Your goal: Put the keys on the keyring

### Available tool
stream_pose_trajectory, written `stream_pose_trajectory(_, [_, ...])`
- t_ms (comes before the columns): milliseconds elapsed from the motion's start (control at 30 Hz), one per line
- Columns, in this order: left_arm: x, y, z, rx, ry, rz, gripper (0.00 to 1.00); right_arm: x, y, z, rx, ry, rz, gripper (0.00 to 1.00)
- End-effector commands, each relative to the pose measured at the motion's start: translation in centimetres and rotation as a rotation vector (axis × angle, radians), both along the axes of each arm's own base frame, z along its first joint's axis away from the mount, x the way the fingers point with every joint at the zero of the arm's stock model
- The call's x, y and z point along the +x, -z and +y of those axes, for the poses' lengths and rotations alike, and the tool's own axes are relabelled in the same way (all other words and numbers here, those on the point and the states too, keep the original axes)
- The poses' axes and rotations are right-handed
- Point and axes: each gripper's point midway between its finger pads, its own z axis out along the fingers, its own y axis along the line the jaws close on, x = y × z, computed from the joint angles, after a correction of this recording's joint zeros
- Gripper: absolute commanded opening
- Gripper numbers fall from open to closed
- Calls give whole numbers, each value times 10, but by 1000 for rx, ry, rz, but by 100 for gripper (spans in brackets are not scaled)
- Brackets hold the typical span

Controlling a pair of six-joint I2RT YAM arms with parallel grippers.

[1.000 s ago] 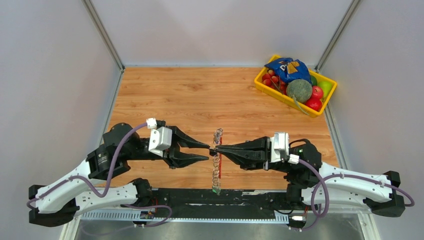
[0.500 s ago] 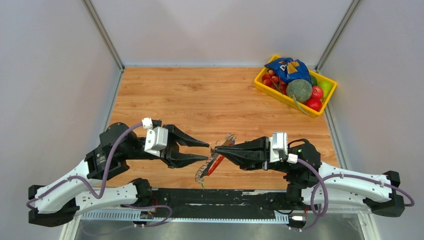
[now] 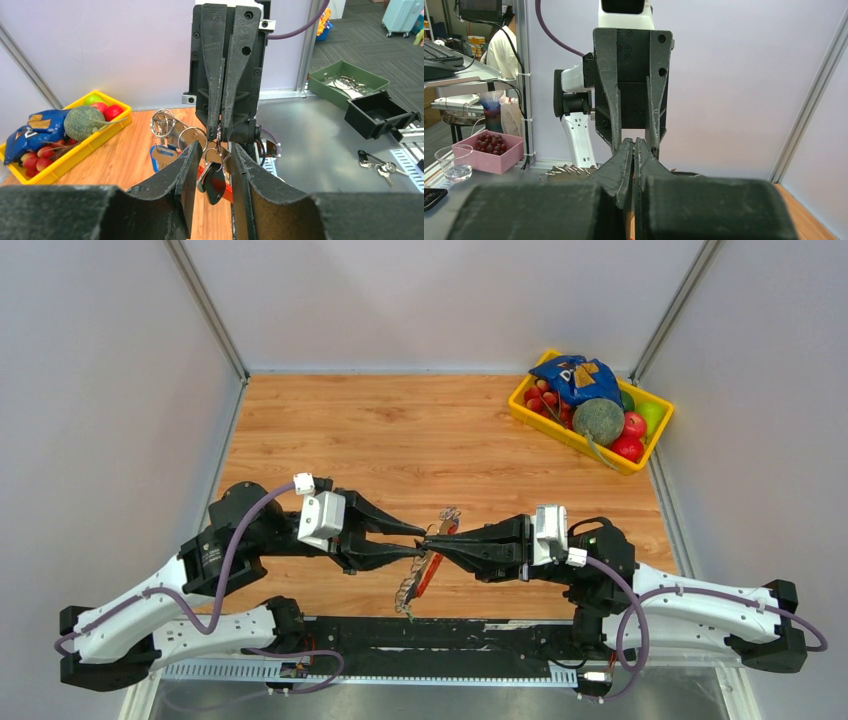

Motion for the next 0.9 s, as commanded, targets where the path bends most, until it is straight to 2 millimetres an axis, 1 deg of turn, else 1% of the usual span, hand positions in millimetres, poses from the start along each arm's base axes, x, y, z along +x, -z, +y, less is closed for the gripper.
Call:
stream_pose_trajectory(0, [-6, -13, 0, -43, 32, -30, 36, -7, -35, -14, 101, -19, -22, 0])
stream_pose_trajectory(133, [-7, -12, -1, -37, 42, -28, 30, -6, -36, -14, 104, -16, -20, 0])
stream_pose_trajectory(200, [-7, -10, -2, -30, 47, -26, 29, -6, -36, -15, 107, -16, -21, 0])
stream_pose_trajectory(400, [-6, -3, -6, -9, 51, -14, 31, -6, -40, -16, 114, -14, -27, 0])
stream_pose_trajectory(633, [-6, -1, -7, -5, 50, -12, 32, -7, -41, -16, 114, -15, -29, 0])
stream_pose_trajectory(700, [-5, -1, -7, -5, 47, -12, 27, -7, -41, -15, 114, -18, -31, 0])
stream_pose_trajectory(733, [-5, -1, -8, -5, 46, -12, 21, -7, -40, -15, 111, -18, -31, 0])
stream_pose_trajectory(767, [-5, -2, -8, -5, 45, -12, 16, -7, -41, -15, 113, -19, -31, 0])
stream_pose_trajectory(800, [-5, -2, -7, -7, 44, -14, 7, -7, -40, -14, 111, -19, -30, 0])
stream_pose_trajectory(867, [-5, -2, -7, -8, 47, -15, 1, -7, -40, -15, 113, -21, -30, 0])
